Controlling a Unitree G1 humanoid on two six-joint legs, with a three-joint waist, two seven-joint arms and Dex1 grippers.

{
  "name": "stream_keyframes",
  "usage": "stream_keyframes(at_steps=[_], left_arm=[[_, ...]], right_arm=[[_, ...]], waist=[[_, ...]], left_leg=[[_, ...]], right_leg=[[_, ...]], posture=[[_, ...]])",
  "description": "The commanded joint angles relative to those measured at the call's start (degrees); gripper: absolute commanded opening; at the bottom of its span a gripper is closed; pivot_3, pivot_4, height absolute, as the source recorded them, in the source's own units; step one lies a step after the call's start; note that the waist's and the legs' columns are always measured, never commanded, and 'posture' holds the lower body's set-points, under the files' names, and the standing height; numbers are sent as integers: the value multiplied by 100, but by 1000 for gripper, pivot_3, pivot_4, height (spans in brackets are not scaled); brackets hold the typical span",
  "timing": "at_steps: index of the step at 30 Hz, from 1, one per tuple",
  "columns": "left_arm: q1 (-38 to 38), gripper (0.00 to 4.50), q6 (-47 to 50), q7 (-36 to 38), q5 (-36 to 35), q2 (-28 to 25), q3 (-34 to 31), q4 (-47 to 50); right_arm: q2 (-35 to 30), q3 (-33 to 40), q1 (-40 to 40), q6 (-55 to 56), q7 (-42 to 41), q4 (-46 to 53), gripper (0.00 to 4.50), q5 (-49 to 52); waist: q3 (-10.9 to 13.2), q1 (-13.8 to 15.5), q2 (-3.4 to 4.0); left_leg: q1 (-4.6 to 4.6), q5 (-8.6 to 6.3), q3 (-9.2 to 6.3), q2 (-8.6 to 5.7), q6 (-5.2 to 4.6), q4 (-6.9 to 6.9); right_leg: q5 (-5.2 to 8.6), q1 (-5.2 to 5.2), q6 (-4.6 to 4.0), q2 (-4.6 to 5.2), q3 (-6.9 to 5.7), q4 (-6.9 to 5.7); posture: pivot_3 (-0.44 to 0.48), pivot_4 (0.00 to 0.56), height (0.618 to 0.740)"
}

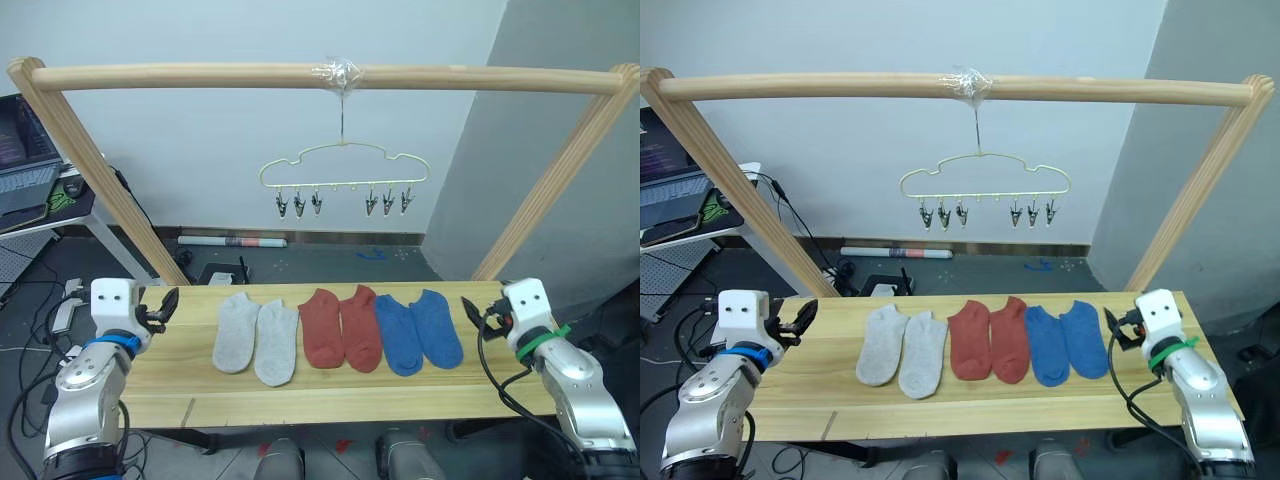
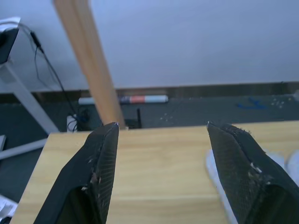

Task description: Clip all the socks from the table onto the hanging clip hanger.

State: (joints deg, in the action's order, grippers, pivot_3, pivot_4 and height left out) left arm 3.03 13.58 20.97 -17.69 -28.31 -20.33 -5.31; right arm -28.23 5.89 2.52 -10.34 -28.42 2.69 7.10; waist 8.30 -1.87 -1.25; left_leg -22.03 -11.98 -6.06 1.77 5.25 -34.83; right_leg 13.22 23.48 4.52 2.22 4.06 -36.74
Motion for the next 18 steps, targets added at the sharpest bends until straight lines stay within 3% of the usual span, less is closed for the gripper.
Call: stream_keyframes(at_steps=[1,6,9,18], left_arm=[[460,3085,234,-141,38,346,624,919],[975,3085,163,-379,352,730,1099,930],[1486,3085,-49,-808,703,1190,1391,558],[2289,3085,-807,-1356,1222,1868,1650,-598]], right_arm=[[-6,-474,745,101,-807,462,4500,381],[141,-725,1305,21,-912,385,4500,393],[248,-879,1598,-55,-977,403,4500,385],[334,-901,1872,-531,-1042,735,4500,563]], waist=[[55,7,-10],[64,2,-14],[82,10,-8],[110,-54,-10]], left_leg=[[-1,1,-2,0,-1,-3],[-8,2,-16,0,-5,3],[-22,1,-15,-3,-4,0],[-29,2,-18,-5,-5,-4]], right_leg=[[-1,-1,1,-1,-1,-1],[11,-3,4,-14,-4,-6],[13,-1,5,-13,-1,-2],[10,5,12,-14,-2,-4]], posture=[[10,131,740],[-1,137,740],[-18,142,740],[-79,154,740]])
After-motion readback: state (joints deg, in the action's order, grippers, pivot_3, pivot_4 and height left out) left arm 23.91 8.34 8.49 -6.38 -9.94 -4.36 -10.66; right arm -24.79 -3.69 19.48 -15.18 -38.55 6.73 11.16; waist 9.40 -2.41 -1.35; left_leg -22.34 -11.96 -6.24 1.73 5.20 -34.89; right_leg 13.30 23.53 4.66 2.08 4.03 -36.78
